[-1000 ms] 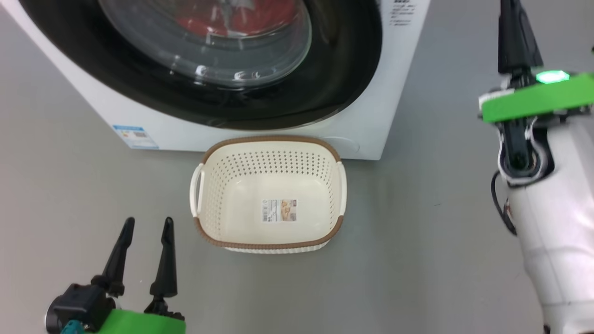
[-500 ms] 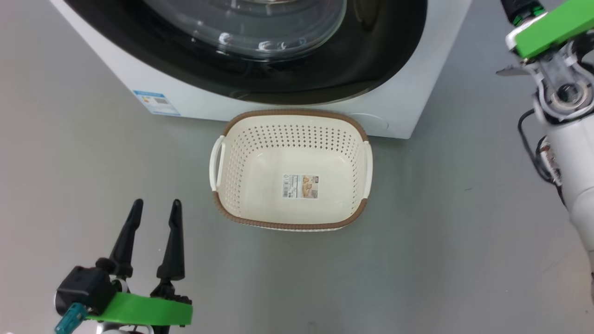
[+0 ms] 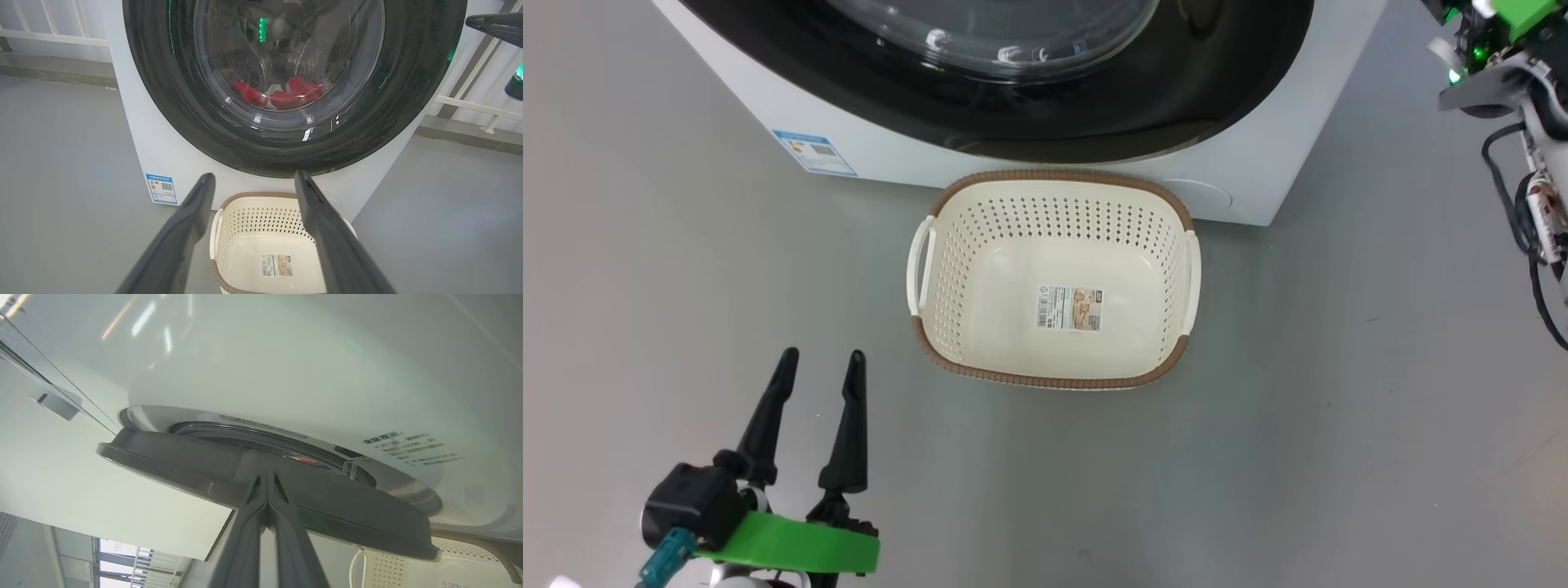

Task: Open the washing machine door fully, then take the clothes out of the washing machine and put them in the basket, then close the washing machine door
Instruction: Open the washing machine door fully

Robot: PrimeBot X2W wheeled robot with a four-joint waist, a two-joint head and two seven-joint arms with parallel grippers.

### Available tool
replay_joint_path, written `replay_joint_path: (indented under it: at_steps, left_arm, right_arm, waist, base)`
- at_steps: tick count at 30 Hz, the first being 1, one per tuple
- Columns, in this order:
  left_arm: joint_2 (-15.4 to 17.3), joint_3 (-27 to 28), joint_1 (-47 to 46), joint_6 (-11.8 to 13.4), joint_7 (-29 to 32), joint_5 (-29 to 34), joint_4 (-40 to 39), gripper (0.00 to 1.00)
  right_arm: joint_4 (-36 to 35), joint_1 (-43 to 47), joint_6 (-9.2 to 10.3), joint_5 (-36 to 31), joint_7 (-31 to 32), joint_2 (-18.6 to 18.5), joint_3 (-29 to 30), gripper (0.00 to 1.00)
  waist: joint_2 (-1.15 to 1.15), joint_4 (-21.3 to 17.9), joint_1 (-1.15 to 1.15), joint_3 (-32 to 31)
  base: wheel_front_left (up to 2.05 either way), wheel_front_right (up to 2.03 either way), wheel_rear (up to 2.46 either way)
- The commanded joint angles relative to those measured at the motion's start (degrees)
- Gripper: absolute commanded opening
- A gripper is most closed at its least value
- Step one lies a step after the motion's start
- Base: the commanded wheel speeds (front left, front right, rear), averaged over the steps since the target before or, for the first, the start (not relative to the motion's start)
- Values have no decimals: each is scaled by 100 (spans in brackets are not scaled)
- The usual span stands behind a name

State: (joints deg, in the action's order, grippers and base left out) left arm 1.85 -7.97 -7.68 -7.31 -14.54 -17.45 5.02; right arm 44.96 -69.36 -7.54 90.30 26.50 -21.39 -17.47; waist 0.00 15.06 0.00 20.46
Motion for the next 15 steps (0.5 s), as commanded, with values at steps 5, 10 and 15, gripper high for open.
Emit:
replay_joint_path:
  at_steps: [5, 10, 15]
  left_arm:
    - [103, 61, -244, -17, -46, -74, -132, 100]
    - [103, 18, -319, -17, -46, -128, -163, 100]
    - [103, 21, -341, -17, -46, -161, -183, 100]
  right_arm:
    - [359, -417, 5, 157, 416, 176, -8, 0]
    - [649, -704, 5, 236, 617, 248, 23, 0]
    - [836, -868, 5, 183, 671, 259, -5, 0]
  waist:
    - [0, 72, 0, 146]
    - [0, 138, 0, 263]
    - [0, 170, 0, 329]
  base:
    - [0, 0, 0]
    - [0, 0, 0]
    - [0, 0, 0]
